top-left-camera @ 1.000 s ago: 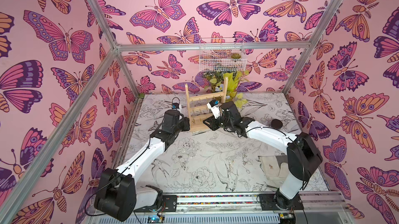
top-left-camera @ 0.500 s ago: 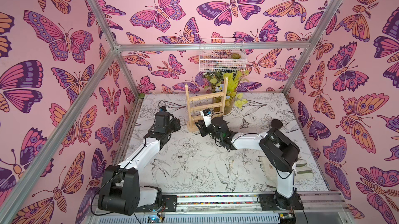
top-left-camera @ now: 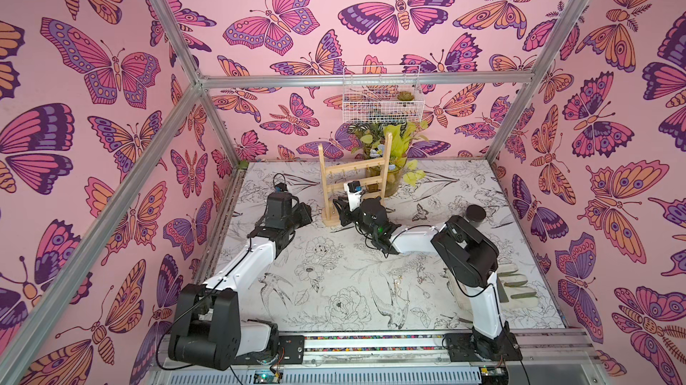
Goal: Hang the necklace on the jewelry display stand
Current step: Adjust the necklace on the stand.
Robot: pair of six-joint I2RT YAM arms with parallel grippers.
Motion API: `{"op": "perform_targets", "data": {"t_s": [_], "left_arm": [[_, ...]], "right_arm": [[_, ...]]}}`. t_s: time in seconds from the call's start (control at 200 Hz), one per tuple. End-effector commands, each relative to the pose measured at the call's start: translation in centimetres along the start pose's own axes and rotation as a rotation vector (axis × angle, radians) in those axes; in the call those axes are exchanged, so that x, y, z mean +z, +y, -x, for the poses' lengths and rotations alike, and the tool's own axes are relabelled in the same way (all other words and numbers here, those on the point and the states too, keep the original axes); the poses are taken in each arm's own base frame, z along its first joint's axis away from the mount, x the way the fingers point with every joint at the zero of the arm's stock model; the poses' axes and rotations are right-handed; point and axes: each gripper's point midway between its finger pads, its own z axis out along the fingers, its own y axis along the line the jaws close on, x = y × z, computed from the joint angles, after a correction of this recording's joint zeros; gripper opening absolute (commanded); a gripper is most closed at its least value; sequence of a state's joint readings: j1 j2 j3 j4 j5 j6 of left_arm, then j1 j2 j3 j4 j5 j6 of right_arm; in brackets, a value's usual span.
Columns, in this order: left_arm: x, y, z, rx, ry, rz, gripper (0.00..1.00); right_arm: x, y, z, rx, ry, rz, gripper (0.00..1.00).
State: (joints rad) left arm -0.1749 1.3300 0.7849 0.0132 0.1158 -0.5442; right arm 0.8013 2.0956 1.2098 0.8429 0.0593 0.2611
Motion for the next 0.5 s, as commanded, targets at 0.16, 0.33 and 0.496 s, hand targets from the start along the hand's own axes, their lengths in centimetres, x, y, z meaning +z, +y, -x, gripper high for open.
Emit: {"op": "perform_targets", "data": {"t_s": [0.16, 0.33, 0.496], "left_arm": [[0.17, 0.28, -0.23, 0.003, -0.001, 0.001, 0.34], [0.24, 0.25, -0.29, 0.004, 0.002, -0.001, 0.34], [0.2, 0.25, -0.27, 0.007, 0.001, 0.0, 0.34]], "right_arm": [[1.32, -0.65, 0.98, 0.0, -0.039, -0.009, 0.24], [1.7, -0.44, 0.74, 0.015, -0.036, 0.002, 0.24], [1.36, -0.51, 0.6, 0.02, -0.034, 0.003, 0.25]]}}
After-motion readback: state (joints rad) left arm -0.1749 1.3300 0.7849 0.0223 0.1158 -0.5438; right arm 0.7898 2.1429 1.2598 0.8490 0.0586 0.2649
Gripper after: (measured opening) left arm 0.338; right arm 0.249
